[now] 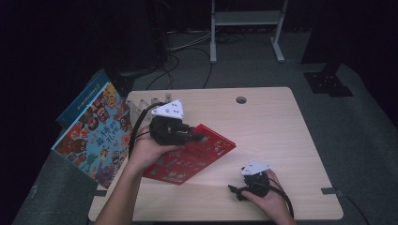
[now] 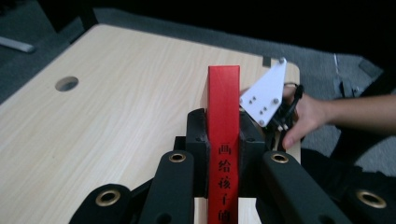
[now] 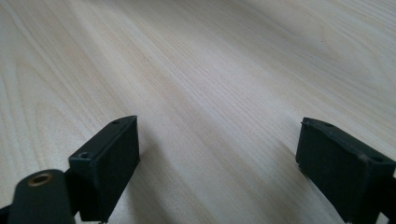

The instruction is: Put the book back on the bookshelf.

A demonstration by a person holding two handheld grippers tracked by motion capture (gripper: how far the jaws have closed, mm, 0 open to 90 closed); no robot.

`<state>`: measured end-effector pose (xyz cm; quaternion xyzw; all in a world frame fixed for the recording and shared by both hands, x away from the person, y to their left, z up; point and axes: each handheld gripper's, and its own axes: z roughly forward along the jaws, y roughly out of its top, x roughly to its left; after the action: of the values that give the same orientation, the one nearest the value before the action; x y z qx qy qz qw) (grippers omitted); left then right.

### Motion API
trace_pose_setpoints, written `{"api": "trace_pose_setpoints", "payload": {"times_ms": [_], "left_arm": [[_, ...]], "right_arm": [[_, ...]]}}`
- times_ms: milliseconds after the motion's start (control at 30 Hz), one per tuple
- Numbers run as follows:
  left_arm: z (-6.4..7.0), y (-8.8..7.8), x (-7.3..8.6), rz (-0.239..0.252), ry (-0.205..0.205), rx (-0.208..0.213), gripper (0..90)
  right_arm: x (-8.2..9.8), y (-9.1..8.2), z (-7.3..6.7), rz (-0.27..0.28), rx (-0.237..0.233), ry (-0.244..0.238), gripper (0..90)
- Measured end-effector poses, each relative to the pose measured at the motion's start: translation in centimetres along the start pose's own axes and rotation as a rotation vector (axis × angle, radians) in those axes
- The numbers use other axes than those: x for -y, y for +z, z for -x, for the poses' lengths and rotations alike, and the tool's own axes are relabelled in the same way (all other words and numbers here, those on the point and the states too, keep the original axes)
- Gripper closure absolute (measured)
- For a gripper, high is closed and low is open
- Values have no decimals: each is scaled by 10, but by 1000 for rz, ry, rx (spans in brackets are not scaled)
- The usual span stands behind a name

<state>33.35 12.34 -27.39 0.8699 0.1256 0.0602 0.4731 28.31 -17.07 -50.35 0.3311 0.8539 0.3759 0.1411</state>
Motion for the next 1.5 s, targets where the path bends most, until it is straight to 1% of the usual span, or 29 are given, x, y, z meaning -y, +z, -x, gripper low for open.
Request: {"api": "trace_pose_setpoints", "payload": {"times_ms": [100, 200, 333, 400, 433, 567, 600, 800, 833, 867, 1067, 1167, 1267, 1400, 1500], "left_arm": [[-2, -4, 4, 32, -1, -10, 795], [-4, -7, 8, 48, -9, 1, 795], [-5, -16, 13, 34, -10, 2, 795], [-5, -20, 16, 29, -20, -9, 794], [-5, -23, 18, 26, -17, -20, 794], [-4, -28, 21, 34, -19, -22, 795], [-4, -28, 21, 43, -21, -23, 796], [-3, -20, 16, 92, -12, 11, 796], [-3, -18, 15, 118, -10, 20, 796], [-3, -15, 13, 129, 1, 27, 796], [-3, -4, 9, 194, -4, 64, 796], [-3, 2, 10, 191, 0, 76, 795], [-3, 4, 13, 183, -1, 75, 795], [-4, -1, 18, 204, -9, 72, 795], [-3, -5, 22, 209, -11, 74, 796]], "right_arm": [[0, 0, 0, 0, 1, 0, 126], [0, 0, 0, -1, 0, -3, 126], [0, 0, 0, 0, -1, -3, 126], [0, 0, 0, -1, -1, -3, 126], [0, 0, 0, -1, -1, -2, 126], [0, 0, 0, -1, -2, 0, 126], [0, 0, 0, -2, -2, 0, 125], [0, 0, 0, -3, 4, -1, 125], [0, 0, 0, -4, 4, -1, 125], [0, 0, 0, -4, 4, -1, 125], [2, -2, 5, -4, 12, -1, 125], [3, -3, 6, -4, 17, -7, 135], [2, -4, 5, -8, 15, -1, 144], [2, -4, 5, -8, 15, 0, 144], [2, -4, 5, -9, 15, -2, 147]]}}
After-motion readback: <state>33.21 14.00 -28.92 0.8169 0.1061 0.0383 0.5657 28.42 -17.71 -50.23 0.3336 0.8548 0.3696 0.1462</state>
